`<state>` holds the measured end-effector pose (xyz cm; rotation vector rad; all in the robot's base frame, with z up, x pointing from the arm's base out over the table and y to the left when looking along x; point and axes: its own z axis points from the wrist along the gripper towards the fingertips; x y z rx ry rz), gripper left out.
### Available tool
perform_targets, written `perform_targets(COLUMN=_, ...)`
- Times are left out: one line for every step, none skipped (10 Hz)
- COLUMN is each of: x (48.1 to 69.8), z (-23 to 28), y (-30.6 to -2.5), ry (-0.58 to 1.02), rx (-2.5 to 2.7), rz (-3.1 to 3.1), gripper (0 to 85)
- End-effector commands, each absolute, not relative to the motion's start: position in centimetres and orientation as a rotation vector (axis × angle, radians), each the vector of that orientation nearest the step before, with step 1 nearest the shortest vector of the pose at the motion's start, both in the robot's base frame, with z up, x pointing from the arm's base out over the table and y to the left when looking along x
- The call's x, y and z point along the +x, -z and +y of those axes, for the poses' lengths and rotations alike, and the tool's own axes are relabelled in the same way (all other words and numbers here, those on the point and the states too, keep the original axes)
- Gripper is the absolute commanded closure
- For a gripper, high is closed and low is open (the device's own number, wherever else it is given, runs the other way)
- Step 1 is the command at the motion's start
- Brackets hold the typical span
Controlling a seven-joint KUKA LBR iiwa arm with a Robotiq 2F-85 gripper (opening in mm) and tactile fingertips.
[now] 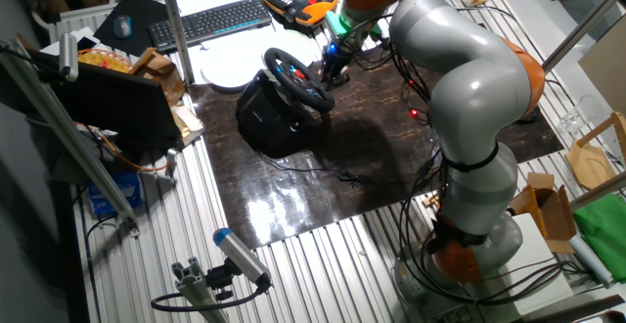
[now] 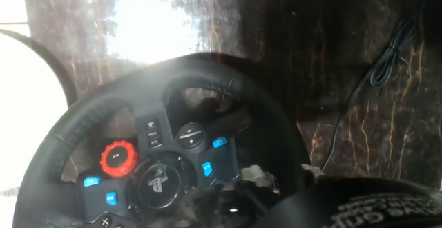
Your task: Rotate the steering wheel 90 degrees counterclockwise
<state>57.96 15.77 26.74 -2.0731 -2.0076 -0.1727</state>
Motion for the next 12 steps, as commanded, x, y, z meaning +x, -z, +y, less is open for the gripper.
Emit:
perform_targets(x=58.0, z=15.9, y=-26.7, ry=0.177, rx=-2.078, rz=-1.987, gripper=29.7)
perform_targets(x=58.0, z=16.0, y=-26.7, ry=0.178, rx=-2.084, rz=-1.957, gripper=27.7)
perform_targets(x=58.0, z=16.1, y=-26.8, ry=0.187, rx=-2.089, rz=-1.923, gripper=26.7)
perform_targets(x=58.0, z=16.3, y=-26.8, ry=0.195, rx=-2.091, rz=-1.901, gripper=26.3)
perform_targets(x=58.0, z=16.5, y=-26.8, ry=0.195, rx=-2.097, rz=-1.892, gripper=26.3)
perform_targets(x=58.0, z=16.7, y=-26.8, ry=0.192, rx=-2.105, rz=-1.874, gripper=25.3)
perform_targets(x=58.1, z=16.9, y=-27.0, ry=0.194, rx=-2.116, rz=-1.842, gripper=24.3)
perform_targets(x=58.1, z=17.2, y=-27.0, ry=0.196, rx=-2.127, rz=-1.809, gripper=24.0)
perform_targets(x=58.1, z=17.4, y=-27.1, ry=0.198, rx=-2.139, rz=-1.776, gripper=22.7)
perform_targets(x=58.1, z=17.6, y=-27.1, ry=0.194, rx=-2.144, rz=-1.753, gripper=20.0)
perform_targets(x=58.1, z=17.7, y=-27.2, ry=0.195, rx=-2.144, rz=-1.737, gripper=16.7)
perform_targets(x=58.1, z=17.9, y=-27.2, ry=0.199, rx=-2.14, rz=-1.722, gripper=14.7)
